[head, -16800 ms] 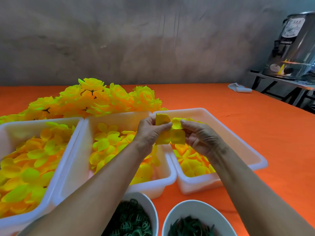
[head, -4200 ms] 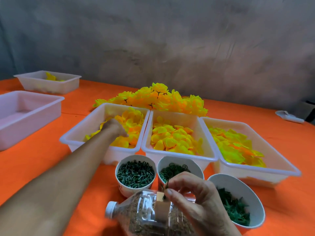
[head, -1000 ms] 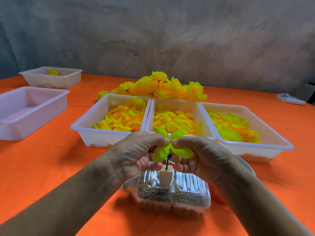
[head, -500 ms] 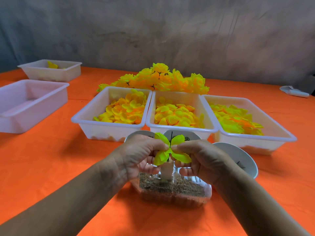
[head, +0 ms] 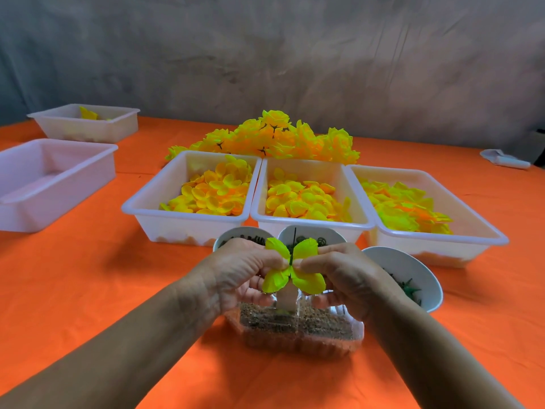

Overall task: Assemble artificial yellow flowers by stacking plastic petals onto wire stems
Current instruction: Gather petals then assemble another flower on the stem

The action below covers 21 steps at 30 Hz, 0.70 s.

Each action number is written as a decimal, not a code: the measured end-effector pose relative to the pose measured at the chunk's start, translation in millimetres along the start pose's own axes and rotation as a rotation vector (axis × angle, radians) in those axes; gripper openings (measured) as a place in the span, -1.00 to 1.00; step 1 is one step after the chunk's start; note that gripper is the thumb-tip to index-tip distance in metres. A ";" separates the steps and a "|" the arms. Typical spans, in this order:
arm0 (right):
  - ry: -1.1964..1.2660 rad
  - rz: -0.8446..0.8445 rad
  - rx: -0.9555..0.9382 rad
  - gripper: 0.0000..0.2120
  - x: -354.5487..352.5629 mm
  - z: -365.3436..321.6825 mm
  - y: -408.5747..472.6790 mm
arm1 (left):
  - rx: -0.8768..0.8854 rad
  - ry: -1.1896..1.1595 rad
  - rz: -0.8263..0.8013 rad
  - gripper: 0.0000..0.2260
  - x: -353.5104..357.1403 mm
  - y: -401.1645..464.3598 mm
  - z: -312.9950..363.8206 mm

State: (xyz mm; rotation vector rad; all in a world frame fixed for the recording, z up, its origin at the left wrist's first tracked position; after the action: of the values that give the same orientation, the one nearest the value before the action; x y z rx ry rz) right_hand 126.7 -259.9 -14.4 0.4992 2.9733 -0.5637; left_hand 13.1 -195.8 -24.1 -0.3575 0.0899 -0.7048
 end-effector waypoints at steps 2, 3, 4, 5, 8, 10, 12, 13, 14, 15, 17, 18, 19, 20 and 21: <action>0.002 -0.011 0.023 -0.97 -0.2 2.6 1.0 | -0.003 0.025 -0.011 -0.90 -1.1 -0.1 1.0; 0.013 -0.024 0.037 -0.95 0.2 4.0 1.1 | -0.011 0.027 -0.026 -0.91 -0.8 -0.6 0.7; 0.031 -0.039 0.047 -0.93 0.3 5.3 0.9 | -0.023 0.024 -0.041 -0.92 -0.2 -1.1 0.3; 0.058 -0.053 0.051 -0.92 0.5 5.9 0.7 | -0.030 0.022 -0.051 -0.93 0.1 -1.8 0.3; 0.140 -0.065 0.056 -0.90 -0.1 7.7 -1.0 | 0.023 0.029 0.000 -0.94 -1.5 -5.2 3.3; 0.135 -0.036 0.035 -0.87 -2.9 6.8 -2.7 | 0.155 0.094 0.116 -0.89 -8.6 -8.0 10.2; 0.046 0.055 -0.026 -0.83 -12.8 2.9 -1.4 | 0.331 0.274 0.260 -0.71 -16.9 -14.2 20.4; -0.022 0.116 -0.078 -0.84 -20.1 -1.9 0.2 | 0.422 0.384 0.320 -0.61 -19.2 -18.6 26.2; -0.090 0.176 -0.141 -0.88 -28.5 -8.2 2.3 | 0.514 0.477 0.360 -0.54 -18.8 -24.0 32.7; -0.153 0.238 -0.202 -0.90 -37.4 -14.8 5.9 | 0.605 0.539 0.372 -0.54 -16.2 -29.5 38.9; -0.266 0.336 -0.299 -0.84 -53.8 -25.4 17.3 | 0.727 0.600 0.344 -0.67 -8.0 -35.3 45.5; -0.328 0.358 -0.322 -0.85 -58.2 -28.8 24.7 | 0.750 0.608 0.332 -0.75 -4.7 -35.8 46.2; -0.408 0.362 -0.330 -0.89 -59.3 -31.0 33.3 | 0.755 0.602 0.329 -0.80 -2.6 -35.4 45.5; -0.514 0.350 -0.324 -0.92 -57.0 -32.2 41.9 | 0.750 0.592 0.333 -0.84 -1.8 -34.1 44.4; -0.634 0.327 -0.313 -0.92 -52.7 -31.4 50.8 | 0.743 0.583 0.339 -0.86 -1.6 -32.7 43.6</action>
State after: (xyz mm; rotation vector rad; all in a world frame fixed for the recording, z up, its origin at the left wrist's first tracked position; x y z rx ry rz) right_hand 192.8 -219.5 4.3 0.6164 2.2559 -0.1692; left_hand 0.4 -205.1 28.1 0.5742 0.4162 -0.4433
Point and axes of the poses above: each hand's wrist, its own y-axis towards the middle knuckle, its own x-axis out of the palm, z = x × y, the point moved 7 cm from there along y, towards the middle knuckle, and after that the axes turned 1 degree about x, right-handed, at the moved point
